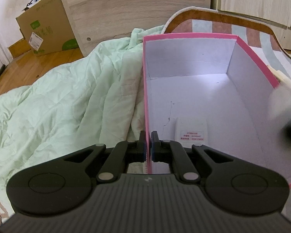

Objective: Organize rigid objects
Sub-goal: 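Carry the white square charger into the pink box and release it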

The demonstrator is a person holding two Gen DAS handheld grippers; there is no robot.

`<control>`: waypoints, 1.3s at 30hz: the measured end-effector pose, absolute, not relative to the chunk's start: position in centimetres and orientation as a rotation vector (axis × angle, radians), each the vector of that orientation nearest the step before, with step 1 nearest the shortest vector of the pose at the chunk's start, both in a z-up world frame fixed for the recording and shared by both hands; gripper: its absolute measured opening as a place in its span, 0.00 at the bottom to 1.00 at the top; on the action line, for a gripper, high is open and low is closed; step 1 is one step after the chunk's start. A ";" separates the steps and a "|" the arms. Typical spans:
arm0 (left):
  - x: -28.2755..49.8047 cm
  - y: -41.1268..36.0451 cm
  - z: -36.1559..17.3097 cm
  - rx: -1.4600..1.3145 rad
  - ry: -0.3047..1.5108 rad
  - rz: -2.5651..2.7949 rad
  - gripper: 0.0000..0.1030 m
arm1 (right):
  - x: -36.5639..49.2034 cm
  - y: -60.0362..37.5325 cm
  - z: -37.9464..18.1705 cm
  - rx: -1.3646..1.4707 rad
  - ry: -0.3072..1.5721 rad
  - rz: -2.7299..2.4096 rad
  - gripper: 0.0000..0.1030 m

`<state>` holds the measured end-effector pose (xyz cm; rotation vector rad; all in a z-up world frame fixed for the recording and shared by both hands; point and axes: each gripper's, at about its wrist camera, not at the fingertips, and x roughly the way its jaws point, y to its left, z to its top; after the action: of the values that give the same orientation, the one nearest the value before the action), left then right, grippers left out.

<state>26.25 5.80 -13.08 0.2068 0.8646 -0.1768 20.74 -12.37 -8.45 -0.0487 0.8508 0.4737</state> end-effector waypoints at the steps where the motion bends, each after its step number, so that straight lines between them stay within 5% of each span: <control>1: 26.2 5.9 -13.1 0.203 0.865 -0.179 0.03 | 21.1 -11.7 -9.7 -0.084 0.881 0.460 0.60; 8: 26.2 6.0 -13.0 0.191 0.863 -0.183 0.03 | 25.1 -8.6 -14.5 -0.191 1.090 0.423 0.60; 18: 26.1 6.3 -12.9 0.168 0.866 -0.190 0.03 | 31.1 -9.0 -18.4 0.009 1.367 0.249 0.60; 39: 26.1 6.6 -12.9 0.153 0.870 -0.192 0.03 | 33.1 -10.9 -19.3 0.435 1.318 0.254 0.61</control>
<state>26.11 6.60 -12.86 0.1527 0.8697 -0.1924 33.09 -10.87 -19.28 0.4349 1.3176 0.2538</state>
